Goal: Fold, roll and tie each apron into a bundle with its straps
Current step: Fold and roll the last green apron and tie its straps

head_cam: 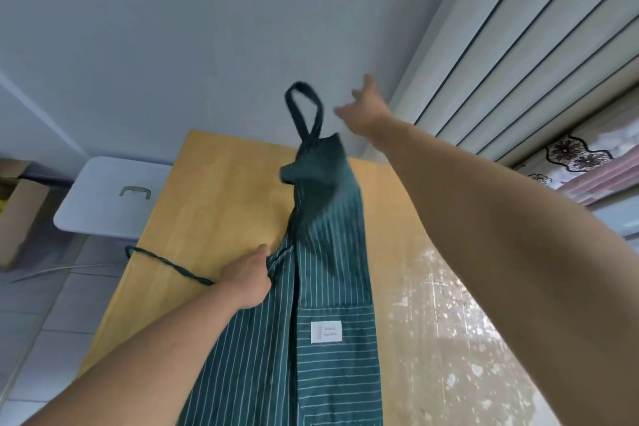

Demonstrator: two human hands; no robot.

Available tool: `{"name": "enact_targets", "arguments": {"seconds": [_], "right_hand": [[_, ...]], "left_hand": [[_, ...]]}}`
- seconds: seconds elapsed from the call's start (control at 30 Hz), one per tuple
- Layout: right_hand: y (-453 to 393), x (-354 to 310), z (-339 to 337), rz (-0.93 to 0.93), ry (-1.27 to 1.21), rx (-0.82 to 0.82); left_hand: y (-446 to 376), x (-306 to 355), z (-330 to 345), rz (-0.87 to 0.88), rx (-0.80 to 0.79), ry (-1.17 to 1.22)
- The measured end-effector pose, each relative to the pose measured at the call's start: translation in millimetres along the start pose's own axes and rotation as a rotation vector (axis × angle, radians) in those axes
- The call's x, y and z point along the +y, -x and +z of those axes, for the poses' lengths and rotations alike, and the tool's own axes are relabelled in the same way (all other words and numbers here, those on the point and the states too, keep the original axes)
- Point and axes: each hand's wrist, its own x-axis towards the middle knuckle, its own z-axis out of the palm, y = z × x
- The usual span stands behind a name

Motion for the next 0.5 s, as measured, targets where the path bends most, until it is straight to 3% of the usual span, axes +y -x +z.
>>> {"name": "enact_targets", "arguments": {"seconds": [0.07,0.17,0.27,0.37,0.5], "right_hand": [[17,9,8,-0.097,0.288,-0.07],[48,39,26,-0.202,0.476,-0.32],[63,64,31,-0.162,0.689,-0.436],[60,86,33,-0.149,0.834,-0.382],[59,103,36,-0.086,0.972,-0.141]], "left_hand": [[1,-1,0,-0.004,-0.003,0.009],[1,-2,0,-0.006,-0.009,0.006],[1,-1,0,-0.015,-0.013,0.011],[3,-1,0,-0.022,-0.014,0.02],[4,-3,2,-0.029,-0.006,0.038]]}}
